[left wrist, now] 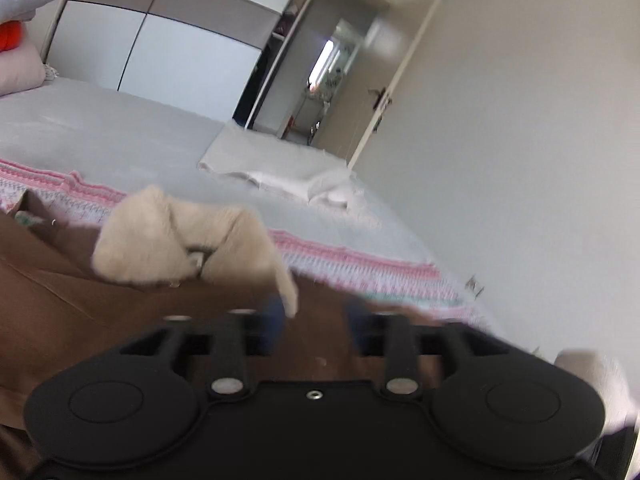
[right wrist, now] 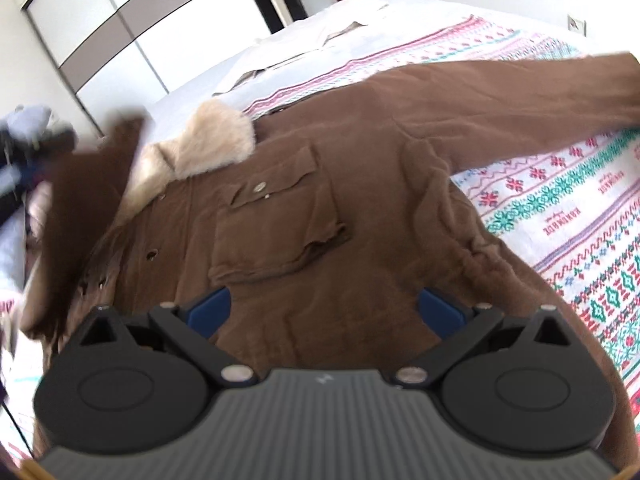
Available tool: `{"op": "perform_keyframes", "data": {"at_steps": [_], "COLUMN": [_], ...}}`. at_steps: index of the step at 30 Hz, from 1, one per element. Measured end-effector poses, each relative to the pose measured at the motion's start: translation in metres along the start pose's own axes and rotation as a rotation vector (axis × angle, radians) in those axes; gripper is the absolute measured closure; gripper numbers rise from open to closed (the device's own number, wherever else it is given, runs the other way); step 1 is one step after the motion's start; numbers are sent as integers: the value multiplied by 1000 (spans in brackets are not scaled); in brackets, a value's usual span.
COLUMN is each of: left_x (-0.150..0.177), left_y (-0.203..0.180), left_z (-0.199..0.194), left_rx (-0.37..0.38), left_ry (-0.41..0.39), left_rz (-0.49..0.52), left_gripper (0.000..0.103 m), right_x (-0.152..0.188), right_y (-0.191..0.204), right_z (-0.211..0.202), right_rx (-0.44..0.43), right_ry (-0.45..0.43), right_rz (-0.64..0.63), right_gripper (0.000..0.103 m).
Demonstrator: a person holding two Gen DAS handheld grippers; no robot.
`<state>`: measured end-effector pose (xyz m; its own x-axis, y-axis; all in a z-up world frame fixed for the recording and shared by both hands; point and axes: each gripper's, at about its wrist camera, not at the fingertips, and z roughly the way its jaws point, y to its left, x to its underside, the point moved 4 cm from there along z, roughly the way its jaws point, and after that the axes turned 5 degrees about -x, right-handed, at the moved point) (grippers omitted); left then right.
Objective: Fold large clothes
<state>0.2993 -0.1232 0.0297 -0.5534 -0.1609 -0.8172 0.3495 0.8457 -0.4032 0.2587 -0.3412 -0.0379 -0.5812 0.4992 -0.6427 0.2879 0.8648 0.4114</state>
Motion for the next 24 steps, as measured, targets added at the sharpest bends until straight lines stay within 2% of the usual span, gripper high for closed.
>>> {"op": "perform_keyframes", "data": {"at_steps": [1, 4, 6, 10, 12, 14, 18, 21, 22, 24], "left_x": [4, 13, 17, 21, 30, 43, 62, 68, 70, 68], "left_y": [5, 29, 49, 113, 143, 173, 218, 230, 230, 228], "left_z": [-7, -32, -47, -83, -94, -102, -109, -97, -95, -82], "left_rx": [-6, -49, -140, -346, -455, -507, -536, -493, -474, -456], "left_ry": [-7, -3, -6, -24, -15, 35, 112, 146, 147, 142], "left_rz": [14, 28, 72, 198, 283, 337, 359, 325, 322, 330], "left_gripper": [35, 33, 33, 33, 33, 33, 33, 33, 33, 33], "right_x": [-1, -5, -7, -7, -7, -8, -4, 7, 10, 11], "right_y": [-3, -8, -6, 5, 18, 32, 55, 59, 59, 63], "right_z": [0, 1, 1, 5, 11, 17, 44, 72, 79, 84], "right_rx": [-4, -27, -46, -154, -208, -244, -354, -413, -420, -401], "right_ry": [-3, -6, -13, -6, 1, 2, 62, 168, 179, 150], "right_rz": [15, 69, 80, 105, 103, 89, 125, 275, 318, 316], "right_gripper": [1, 1, 1, 3, 10, 17, 25, 24, 22, 20]}}
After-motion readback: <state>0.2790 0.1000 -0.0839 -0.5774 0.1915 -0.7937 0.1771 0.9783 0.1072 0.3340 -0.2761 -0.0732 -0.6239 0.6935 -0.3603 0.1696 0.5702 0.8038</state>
